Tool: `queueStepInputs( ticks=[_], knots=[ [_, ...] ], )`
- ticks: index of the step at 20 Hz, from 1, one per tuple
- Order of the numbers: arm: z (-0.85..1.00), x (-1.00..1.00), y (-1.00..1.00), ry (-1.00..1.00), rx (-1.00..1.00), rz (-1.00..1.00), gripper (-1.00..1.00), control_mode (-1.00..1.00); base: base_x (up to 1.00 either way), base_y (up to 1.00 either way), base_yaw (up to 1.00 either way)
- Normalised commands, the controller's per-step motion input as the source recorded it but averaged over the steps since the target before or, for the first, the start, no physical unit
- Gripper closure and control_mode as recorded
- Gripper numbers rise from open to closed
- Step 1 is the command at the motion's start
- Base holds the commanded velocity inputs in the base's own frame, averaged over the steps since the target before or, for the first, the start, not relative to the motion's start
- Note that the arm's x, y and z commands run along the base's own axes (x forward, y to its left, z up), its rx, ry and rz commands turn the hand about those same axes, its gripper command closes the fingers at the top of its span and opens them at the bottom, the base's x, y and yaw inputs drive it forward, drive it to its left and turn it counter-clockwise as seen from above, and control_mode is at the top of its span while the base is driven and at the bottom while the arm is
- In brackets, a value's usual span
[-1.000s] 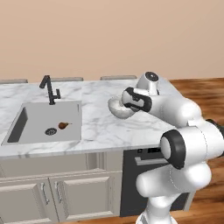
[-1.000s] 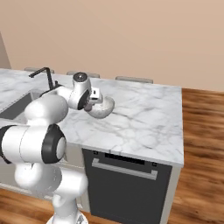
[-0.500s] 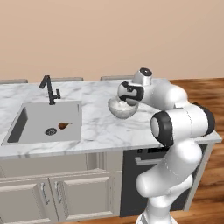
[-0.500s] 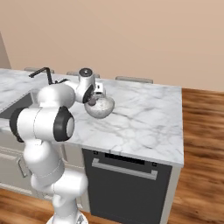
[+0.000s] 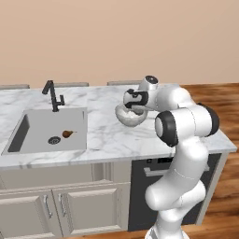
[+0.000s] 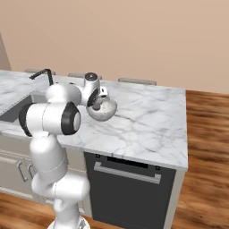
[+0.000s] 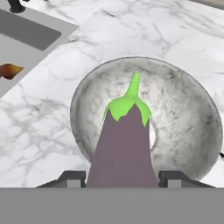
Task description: Pick the eggplants from the cabinet and place them in one bowl. Pick the pear from the sink and place it in the other bowl.
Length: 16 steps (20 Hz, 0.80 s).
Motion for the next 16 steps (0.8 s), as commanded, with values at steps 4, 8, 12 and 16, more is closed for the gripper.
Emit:
queueStepInputs(
  ticks=[4, 8, 12, 16],
  knots=[
    [-0.36, 0.31, -0.01, 0.00, -0.08, 0.12, 1.00, -1.00, 0.00, 0.00, 0.00],
    [-0.29, 0.36, -0.02, 0.00, -0.02, 0.10, 1.00, -1.00, 0.00, 0.00, 0.00],
    [-0.28, 0.33, -0.02, 0.00, -0.02, 0.10, 1.00, -1.00, 0.00, 0.00, 0.00],
    [-0.26, 0.31, -0.04, 0.00, -0.04, 0.09, 1.00, -1.00, 0.00, 0.00, 0.00]
  ],
)
